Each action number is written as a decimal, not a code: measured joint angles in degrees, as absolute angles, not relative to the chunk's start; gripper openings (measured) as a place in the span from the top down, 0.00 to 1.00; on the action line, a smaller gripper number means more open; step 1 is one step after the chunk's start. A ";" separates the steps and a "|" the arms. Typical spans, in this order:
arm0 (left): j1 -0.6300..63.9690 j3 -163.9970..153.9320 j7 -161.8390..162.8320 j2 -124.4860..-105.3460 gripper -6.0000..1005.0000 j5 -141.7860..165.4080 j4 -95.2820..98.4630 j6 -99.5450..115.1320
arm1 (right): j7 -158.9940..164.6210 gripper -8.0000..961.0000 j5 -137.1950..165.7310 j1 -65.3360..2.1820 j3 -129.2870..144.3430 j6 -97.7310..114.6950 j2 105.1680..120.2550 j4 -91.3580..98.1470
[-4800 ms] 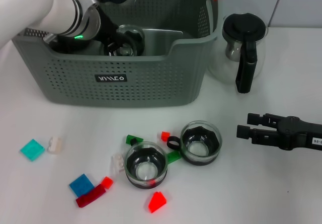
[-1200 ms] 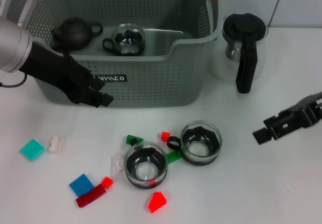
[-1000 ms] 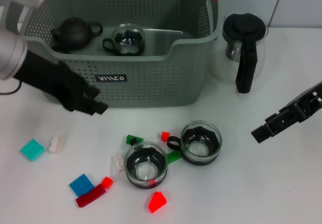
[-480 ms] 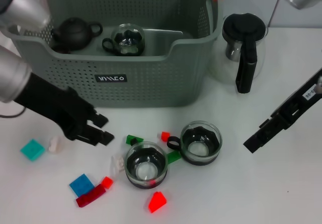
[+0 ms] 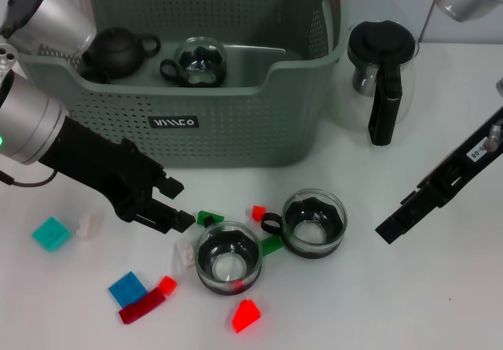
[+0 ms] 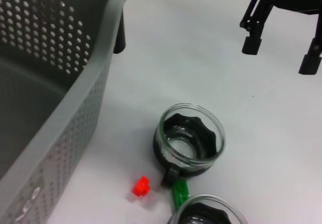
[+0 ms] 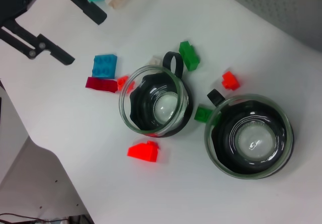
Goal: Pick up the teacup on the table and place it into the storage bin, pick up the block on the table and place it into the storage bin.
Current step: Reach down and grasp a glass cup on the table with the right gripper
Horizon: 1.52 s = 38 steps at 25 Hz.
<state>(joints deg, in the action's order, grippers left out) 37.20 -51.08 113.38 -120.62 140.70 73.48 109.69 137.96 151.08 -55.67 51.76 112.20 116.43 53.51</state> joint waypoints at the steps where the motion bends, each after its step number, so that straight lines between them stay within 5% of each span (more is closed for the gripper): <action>1: 37.16 -51.07 113.38 -120.63 0.46 140.75 73.48 109.40 | 138.27 0.05 151.17 -55.72 51.76 112.12 116.47 53.51; 12: 36.79 -51.07 113.22 -121.06 0.43 140.41 72.95 106.12 | 138.08 0.05 151.04 -56.63 58.39 108.14 117.12 54.15; 22: 36.70 -51.07 112.85 -121.62 0.43 140.41 71.87 103.67 | 126.67 0.07 151.10 -59.28 67.84 103.65 119.86 55.76; 38: 35.96 -49.71 111.65 -121.64 0.43 137.51 69.44 101.49 | 124.55 0.07 150.87 -58.75 79.35 93.92 120.34 55.18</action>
